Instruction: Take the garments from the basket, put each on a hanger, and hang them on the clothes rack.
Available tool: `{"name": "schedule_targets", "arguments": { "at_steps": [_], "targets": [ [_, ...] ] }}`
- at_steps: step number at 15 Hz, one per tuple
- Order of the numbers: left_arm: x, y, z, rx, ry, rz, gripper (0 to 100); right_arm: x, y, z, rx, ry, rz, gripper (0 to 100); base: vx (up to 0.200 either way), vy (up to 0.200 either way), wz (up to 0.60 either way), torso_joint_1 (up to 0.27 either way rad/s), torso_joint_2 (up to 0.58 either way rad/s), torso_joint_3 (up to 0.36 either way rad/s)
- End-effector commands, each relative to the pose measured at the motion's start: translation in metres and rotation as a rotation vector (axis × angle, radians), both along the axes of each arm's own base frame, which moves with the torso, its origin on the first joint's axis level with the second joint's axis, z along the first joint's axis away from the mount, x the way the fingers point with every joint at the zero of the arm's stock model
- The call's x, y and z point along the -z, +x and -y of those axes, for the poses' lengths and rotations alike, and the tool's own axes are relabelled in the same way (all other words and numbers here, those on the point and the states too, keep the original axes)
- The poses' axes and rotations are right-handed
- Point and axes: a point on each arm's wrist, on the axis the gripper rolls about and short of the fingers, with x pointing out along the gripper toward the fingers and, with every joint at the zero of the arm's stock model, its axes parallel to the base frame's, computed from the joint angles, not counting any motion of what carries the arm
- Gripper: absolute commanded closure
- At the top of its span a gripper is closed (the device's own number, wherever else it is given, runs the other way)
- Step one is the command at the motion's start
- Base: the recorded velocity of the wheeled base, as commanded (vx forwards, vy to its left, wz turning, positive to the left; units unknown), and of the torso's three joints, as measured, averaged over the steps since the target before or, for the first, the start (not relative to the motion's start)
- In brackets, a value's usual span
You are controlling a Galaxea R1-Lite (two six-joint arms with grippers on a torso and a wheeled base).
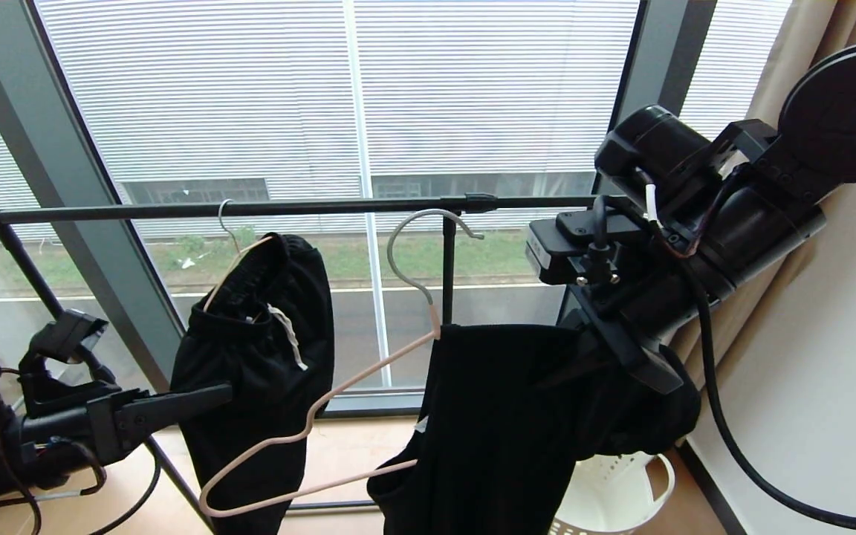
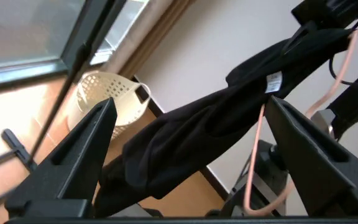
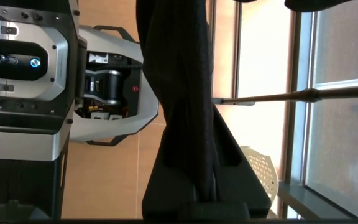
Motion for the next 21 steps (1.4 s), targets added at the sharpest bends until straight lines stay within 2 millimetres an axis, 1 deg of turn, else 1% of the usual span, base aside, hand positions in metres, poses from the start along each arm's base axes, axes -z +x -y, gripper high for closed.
{"name": "schedule_targets", "arguments": {
  "at_steps": [1, 3, 5, 7, 8, 10, 12, 15, 16, 18, 21],
  "targets": [
    [0.01, 0.003, 0.02, 0.047, 0.005, -0.05, 0, -0.002, -0.004, -0.002, -0.014, 0.003, 0.004, 100, 0.0, 0.0, 0.0, 0.0, 0.0, 0.0],
    [0.014, -0.002, 0.041, 0.085, 0.022, -0.076, 0, -0.001, -0.01, -0.008, -0.039, 0.0, 0.0, 100, 0.0, 0.0, 0.0, 0.0, 0.0, 0.0],
    [0.017, -0.006, 0.055, 0.139, 0.028, -0.097, 0, -0.001, -0.013, -0.013, -0.062, 0.0, 0.001, 100, 0.0, 0.0, 0.0, 0.0, 0.0, 0.0],
    [0.023, -0.005, 0.066, 0.119, 0.056, -0.121, 0, 0.001, -0.012, -0.014, -0.066, -0.002, 0.0, 100, 0.0, 0.0, 0.0, 0.0, 0.0, 0.0],
    [0.026, -0.009, 0.077, 0.123, 0.078, -0.135, 0, 0.001, -0.011, -0.015, -0.066, 0.007, 0.013, 100, 0.0, 0.0, 0.0, 0.0, 0.0, 0.0],
    [0.029, -0.014, 0.083, 0.157, 0.085, -0.143, 0, 0.0, -0.011, -0.016, -0.068, 0.013, 0.022, 100, 0.0, 0.0, 0.0, 0.0, 0.0, 0.0],
    [0.032, -0.017, 0.089, 0.185, 0.091, -0.161, 0, -0.001, -0.013, -0.022, -0.086, 0.022, 0.034, 100, 0.0, 0.0, 0.0, 0.0, 0.0, 0.0],
    [0.035, -0.021, 0.091, 0.205, 0.108, -0.147, 0, -0.001, -0.014, -0.025, -0.094, 0.031, 0.048, 100, 0.0, 0.0, 0.0, 0.0, 0.0, 0.0],
    [0.039, -0.024, 0.091, 0.22, 0.136, -0.128, 0, -0.002, -0.014, -0.026, -0.099, 0.036, 0.054, 100, 0.0, 0.0, 0.0, 0.0, 0.0, 0.0],
    [0.046, -0.024, 0.094, 0.208, 0.177, -0.114, 0, -0.003, -0.015, -0.026, -0.107, 0.057, 0.046, 100, 0.0, 0.0, 0.0, 0.0, 0.0, 0.0],
    [0.048, -0.025, 0.099, 0.205, 0.194, -0.12, 0, -0.004, -0.015, -0.026, -0.115, 0.073, 0.041, 100, 0.0, 0.0, 0.0, 0.0, 0.0, 0.0]
  ]
}}
